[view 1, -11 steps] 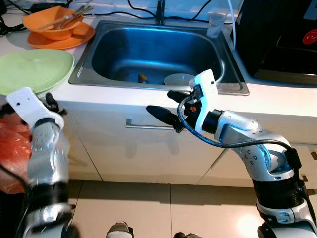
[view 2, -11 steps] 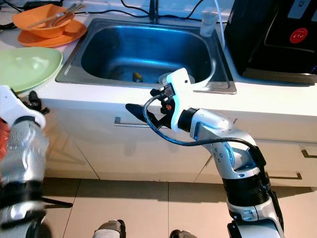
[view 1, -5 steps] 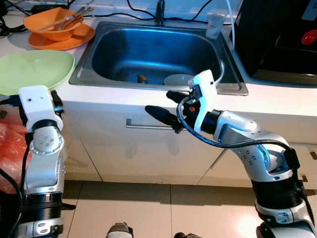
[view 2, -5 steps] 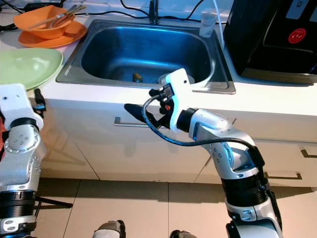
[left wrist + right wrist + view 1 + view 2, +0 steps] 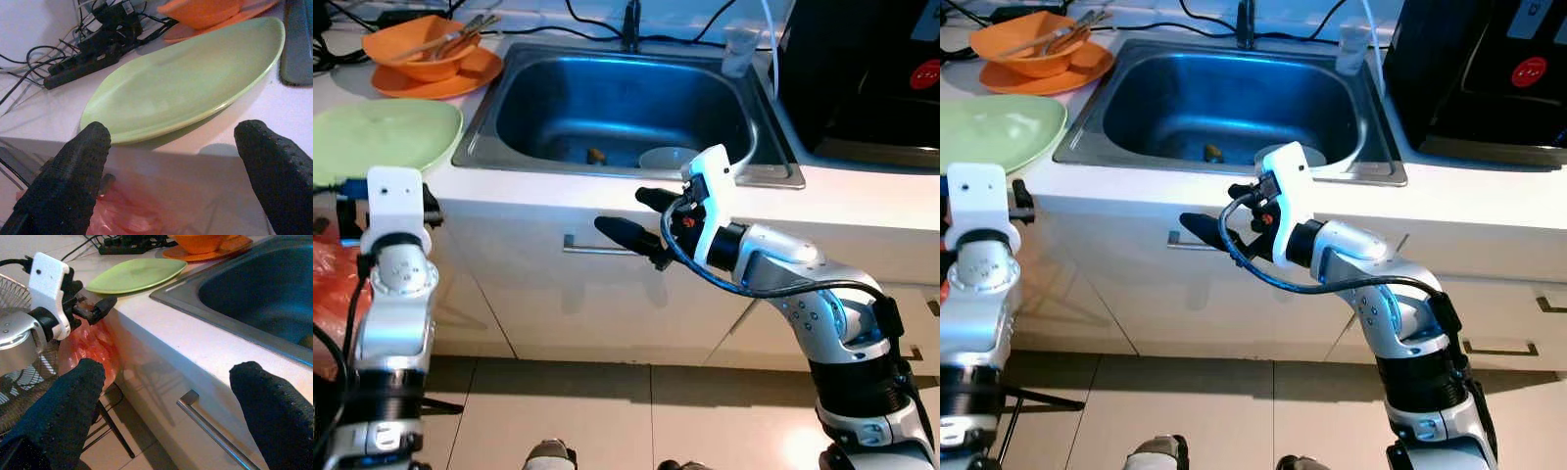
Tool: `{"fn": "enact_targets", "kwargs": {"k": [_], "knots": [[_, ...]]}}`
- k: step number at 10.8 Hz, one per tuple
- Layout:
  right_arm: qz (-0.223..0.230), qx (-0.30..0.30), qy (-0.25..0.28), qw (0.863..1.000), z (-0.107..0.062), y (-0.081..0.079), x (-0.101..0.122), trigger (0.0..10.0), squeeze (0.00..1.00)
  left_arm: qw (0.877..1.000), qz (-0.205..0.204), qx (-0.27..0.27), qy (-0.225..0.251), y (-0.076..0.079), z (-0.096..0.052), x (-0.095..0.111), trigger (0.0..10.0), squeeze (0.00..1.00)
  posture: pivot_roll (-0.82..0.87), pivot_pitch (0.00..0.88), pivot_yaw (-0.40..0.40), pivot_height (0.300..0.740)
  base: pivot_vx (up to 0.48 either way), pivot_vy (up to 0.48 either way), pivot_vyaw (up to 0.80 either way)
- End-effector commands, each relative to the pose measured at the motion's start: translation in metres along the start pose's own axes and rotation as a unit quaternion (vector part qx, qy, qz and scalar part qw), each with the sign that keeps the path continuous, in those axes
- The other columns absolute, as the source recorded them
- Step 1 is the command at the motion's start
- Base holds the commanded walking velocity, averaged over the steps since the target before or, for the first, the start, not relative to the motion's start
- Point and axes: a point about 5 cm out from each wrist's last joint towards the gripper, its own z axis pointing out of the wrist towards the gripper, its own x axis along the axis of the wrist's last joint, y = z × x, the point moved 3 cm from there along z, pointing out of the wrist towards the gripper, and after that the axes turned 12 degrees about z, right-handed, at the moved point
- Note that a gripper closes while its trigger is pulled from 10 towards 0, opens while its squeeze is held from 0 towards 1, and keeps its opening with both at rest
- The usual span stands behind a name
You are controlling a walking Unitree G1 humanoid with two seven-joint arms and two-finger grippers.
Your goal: Kitchen organization
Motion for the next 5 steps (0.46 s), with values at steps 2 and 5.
{"fn": "enact_targets", "kwargs": {"k": [2,5], "knots": [[0.002,0.004,-0.001,1.000,-0.003,-0.003,-0.001,10.0,0.09,0.999,0.027,0.014,0.010,-0.008,0.008,0.005,10.0,1.00,0.12,0.102,-0.005,0.740,0.000,0.000,0.00],[0.001,-0.001,0.001,1.000,-0.004,-0.002,-0.001,10.0,0.09,0.998,0.067,0.017,0.012,-0.012,0.020,0.003,10.0,0.00,0.11,0.108,0.001,0.740,0.000,0.000,0.00]]}}
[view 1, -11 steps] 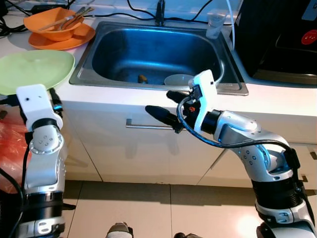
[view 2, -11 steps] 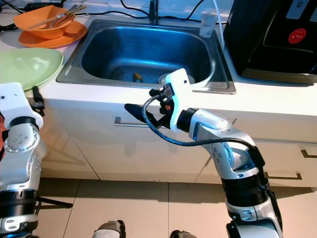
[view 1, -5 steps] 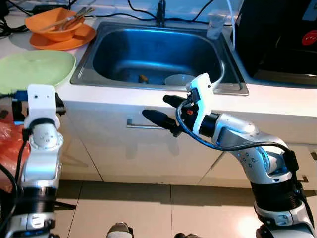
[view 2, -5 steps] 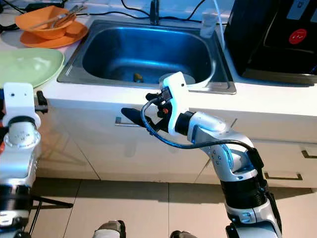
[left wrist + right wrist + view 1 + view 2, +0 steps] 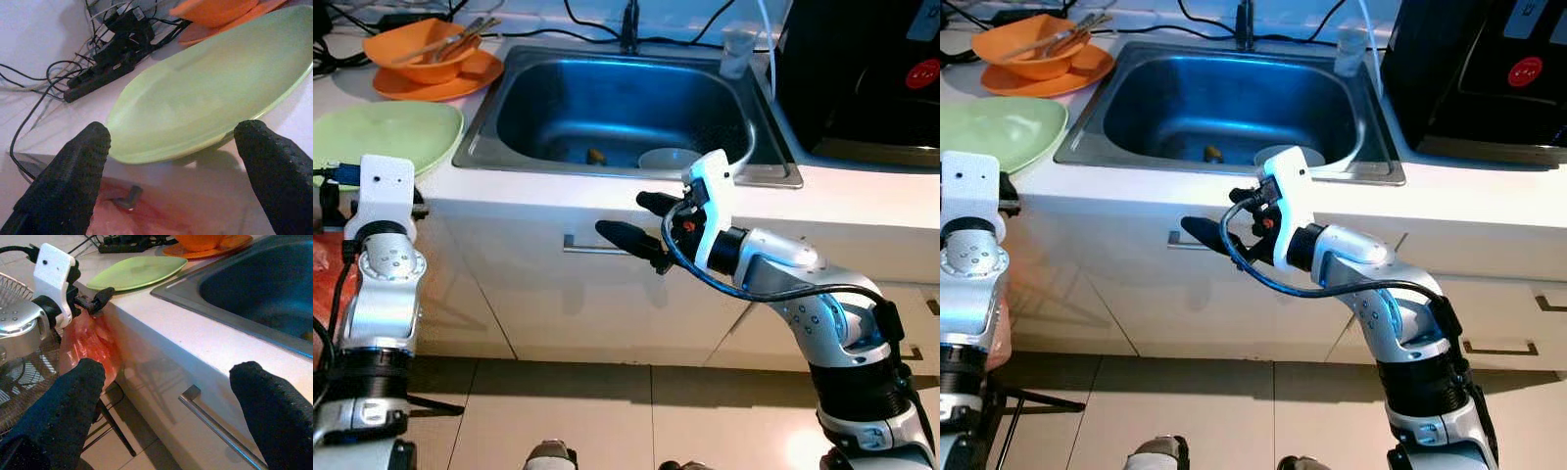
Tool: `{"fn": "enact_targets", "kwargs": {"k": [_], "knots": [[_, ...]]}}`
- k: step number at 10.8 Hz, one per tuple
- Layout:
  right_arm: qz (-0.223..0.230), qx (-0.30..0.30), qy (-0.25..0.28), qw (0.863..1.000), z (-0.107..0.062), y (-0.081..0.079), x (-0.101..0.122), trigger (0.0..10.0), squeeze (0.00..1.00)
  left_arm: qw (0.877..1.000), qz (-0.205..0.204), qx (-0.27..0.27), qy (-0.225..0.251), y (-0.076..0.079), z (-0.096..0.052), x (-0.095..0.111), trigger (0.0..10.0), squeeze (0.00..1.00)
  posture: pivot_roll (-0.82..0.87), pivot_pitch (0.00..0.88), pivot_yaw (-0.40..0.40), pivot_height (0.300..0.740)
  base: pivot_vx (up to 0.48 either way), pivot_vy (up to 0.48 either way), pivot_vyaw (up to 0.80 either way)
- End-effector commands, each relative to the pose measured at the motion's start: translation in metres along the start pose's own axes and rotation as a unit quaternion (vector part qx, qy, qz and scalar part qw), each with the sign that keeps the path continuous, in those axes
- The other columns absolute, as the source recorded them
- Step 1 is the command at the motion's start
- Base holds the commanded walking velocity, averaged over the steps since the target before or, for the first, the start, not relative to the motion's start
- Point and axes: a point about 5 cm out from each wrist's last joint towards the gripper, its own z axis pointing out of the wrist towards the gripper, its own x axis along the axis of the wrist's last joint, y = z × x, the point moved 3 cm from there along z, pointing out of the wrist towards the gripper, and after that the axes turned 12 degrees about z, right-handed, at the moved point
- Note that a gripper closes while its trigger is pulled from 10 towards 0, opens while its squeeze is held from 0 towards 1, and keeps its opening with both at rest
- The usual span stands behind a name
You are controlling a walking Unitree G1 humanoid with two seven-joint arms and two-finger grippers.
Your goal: Kitchen organization
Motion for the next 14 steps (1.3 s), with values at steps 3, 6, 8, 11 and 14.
{"fn": "enact_targets", "kwargs": {"k": [3,6,8,11,14], "knots": [[-0.004,0.000,0.007,1.000,-0.004,-0.004,0.004,10.0,0.09,0.999,0.045,-0.015,0.018,0.002,0.011,0.003,10.0,0.00,0.10,0.111,0.007,0.740,0.000,0.000,0.00],[-0.003,-0.004,0.009,1.000,-0.005,-0.004,0.003,10.0,0.09,0.998,0.055,-0.017,0.021,0.002,0.018,-0.001,10.0,0.00,0.10,0.113,0.014,0.740,0.000,0.000,0.00],[-0.002,-0.006,0.010,1.000,-0.005,-0.004,0.003,10.0,0.09,0.998,0.059,-0.021,0.023,0.004,0.022,0.000,10.0,0.00,0.10,0.115,0.018,0.740,0.000,0.000,0.00],[-0.001,-0.011,0.012,1.000,-0.007,-0.003,0.003,10.0,0.09,0.994,0.088,-0.057,0.045,0.012,0.026,0.007,10.0,0.00,0.09,0.118,0.027,0.740,0.000,0.000,0.00],[0.001,-0.014,0.013,1.000,-0.007,-0.004,0.002,10.0,0.09,0.987,0.114,-0.095,0.069,0.020,0.028,0.014,10.0,0.00,0.09,0.122,0.030,0.740,0.000,0.000,0.00]]}}
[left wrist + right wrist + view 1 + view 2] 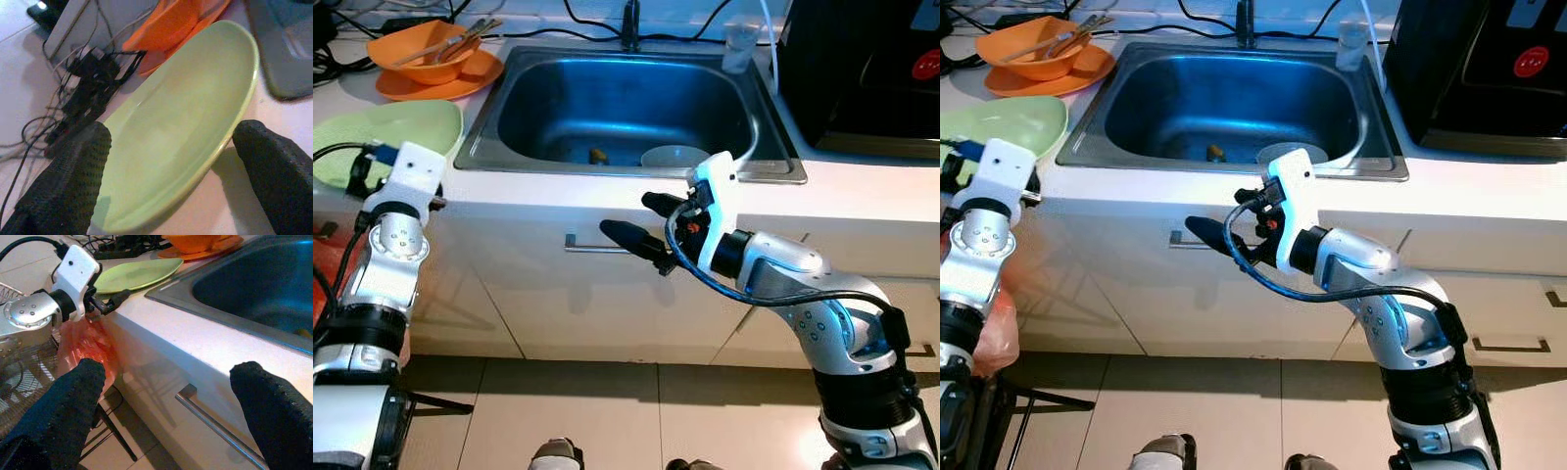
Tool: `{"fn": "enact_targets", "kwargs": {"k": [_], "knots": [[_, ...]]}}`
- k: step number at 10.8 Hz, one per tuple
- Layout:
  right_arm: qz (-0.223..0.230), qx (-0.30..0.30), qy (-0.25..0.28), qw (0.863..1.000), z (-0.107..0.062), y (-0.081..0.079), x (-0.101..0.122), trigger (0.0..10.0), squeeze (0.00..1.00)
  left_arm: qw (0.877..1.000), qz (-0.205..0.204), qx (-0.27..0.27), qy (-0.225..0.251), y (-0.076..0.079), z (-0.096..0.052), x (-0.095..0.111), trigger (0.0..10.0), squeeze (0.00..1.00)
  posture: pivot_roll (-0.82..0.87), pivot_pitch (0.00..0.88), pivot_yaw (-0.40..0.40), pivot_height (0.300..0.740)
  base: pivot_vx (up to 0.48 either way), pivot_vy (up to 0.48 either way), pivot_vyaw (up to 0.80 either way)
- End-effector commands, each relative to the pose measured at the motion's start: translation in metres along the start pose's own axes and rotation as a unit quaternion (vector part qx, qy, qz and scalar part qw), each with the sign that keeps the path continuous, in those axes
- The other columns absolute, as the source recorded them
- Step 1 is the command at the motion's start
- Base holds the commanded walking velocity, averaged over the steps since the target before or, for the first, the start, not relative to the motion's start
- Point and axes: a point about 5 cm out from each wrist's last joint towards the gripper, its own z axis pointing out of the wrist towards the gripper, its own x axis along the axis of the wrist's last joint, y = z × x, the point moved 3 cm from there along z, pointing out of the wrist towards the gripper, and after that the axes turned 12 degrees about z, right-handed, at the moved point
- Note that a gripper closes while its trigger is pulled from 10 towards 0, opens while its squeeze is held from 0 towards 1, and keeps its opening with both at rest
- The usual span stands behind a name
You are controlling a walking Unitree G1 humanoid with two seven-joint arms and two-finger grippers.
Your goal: Kitchen organization
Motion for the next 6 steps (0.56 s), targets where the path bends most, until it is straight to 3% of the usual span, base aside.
{"fn": "enact_targets", "kwargs": {"k": [1,5,6], "knots": [[-0.001,0.003,0.006,1.000,-0.0024,-0.0033,0.0026,10.0,0.09,1.000,0.009,-0.020,0.003,0.0034,0.0010,0.0002,10.0,0.00,0.09,0.121,0.030,0.740,0.000,0.000,0.00],[0.000,-0.001,0.006,1.000,-0.0037,-0.0021,0.0021,10.0,0.09,0.998,0.015,-0.051,0.016,0.0082,0.0044,0.0043,10.0,0.00,0.09,0.122,0.034,0.740,0.000,0.000,0.00],[0.000,-0.001,0.006,1.000,-0.0041,-0.0023,0.0019,10.0,0.09,0.998,0.015,-0.053,0.019,0.0084,0.0048,0.0052,4.8,0.00,0.09,0.122,0.035,0.740,0.000,0.000,0.00]]}}
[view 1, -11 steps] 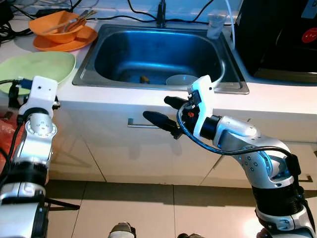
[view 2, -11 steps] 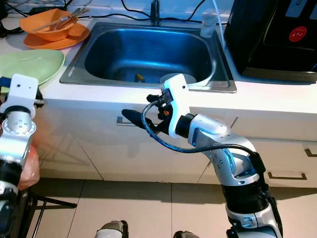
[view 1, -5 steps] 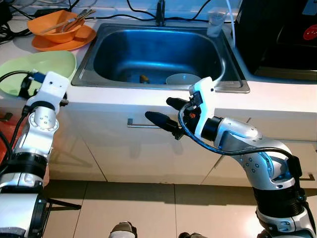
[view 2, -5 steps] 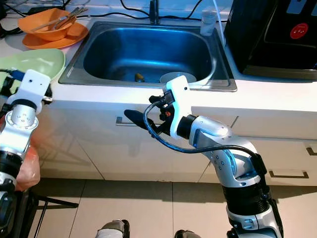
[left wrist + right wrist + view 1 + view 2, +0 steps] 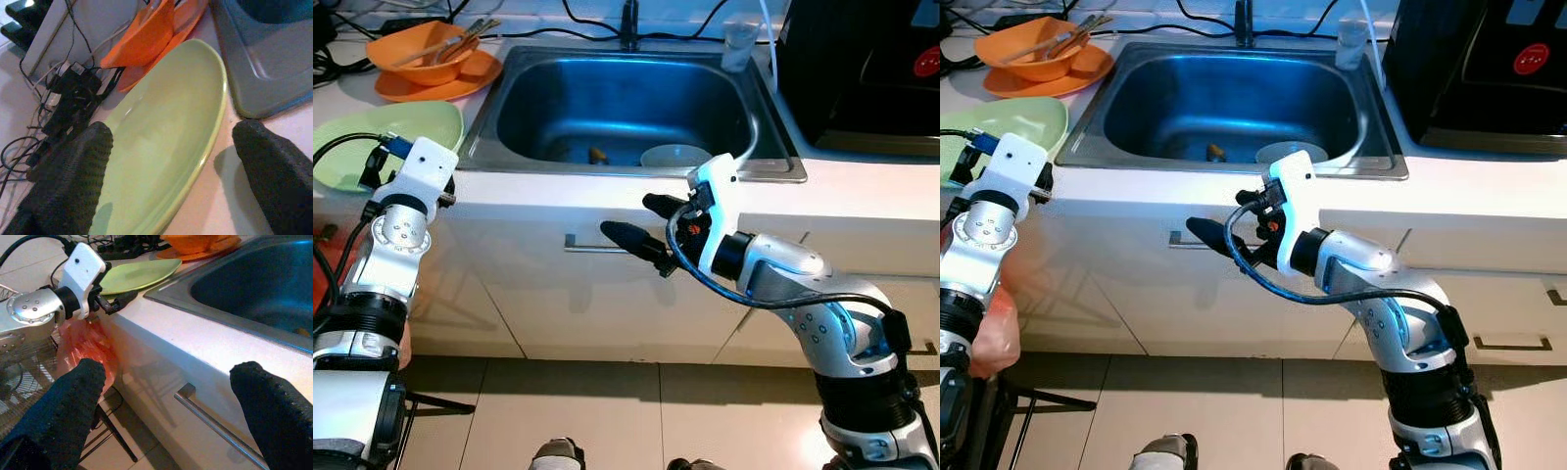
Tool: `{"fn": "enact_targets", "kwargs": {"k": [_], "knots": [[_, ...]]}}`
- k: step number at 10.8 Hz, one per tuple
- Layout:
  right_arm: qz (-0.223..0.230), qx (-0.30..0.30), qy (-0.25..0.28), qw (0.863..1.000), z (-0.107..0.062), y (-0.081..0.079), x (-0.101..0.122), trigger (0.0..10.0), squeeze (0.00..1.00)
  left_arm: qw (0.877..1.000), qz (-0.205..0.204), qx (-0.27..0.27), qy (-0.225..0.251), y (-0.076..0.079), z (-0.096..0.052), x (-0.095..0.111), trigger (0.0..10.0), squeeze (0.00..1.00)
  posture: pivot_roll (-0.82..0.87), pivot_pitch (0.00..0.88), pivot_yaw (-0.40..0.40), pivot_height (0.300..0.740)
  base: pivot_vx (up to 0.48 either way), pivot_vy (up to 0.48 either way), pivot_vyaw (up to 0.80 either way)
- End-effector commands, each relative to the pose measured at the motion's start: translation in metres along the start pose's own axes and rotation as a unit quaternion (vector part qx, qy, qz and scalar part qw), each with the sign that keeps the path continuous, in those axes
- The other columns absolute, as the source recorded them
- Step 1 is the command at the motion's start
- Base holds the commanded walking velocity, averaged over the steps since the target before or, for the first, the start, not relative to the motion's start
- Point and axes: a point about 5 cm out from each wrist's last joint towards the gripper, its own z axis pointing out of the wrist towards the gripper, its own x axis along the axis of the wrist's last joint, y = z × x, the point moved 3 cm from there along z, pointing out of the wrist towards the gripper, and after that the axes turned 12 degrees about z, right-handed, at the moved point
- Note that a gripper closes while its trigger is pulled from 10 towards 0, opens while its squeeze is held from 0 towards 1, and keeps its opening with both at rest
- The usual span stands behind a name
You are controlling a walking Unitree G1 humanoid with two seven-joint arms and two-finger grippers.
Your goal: Kitchen organization
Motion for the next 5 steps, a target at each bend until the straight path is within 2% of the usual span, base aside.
{"fn": "enact_targets", "kwargs": {"k": [1,5], "knots": [[0.001,0.000,0.004,1.000,-0.0028,-0.0015,0.0023,10.0,0.09,1.000,0.008,-0.019,-0.003,0.0039,0.0004,-0.0025,0.0,0.00,0.09,0.123,0.036,0.740,0.000,0.000,0.00],[0.002,-0.003,0.005,1.000,-0.0031,-0.0004,0.0021,10.0,0.09,1.000,0.012,-0.022,0.000,0.0050,0.0009,-0.0036,0.0,0.00,0.09,0.126,0.037,0.740,0.000,0.000,0.00]]}}
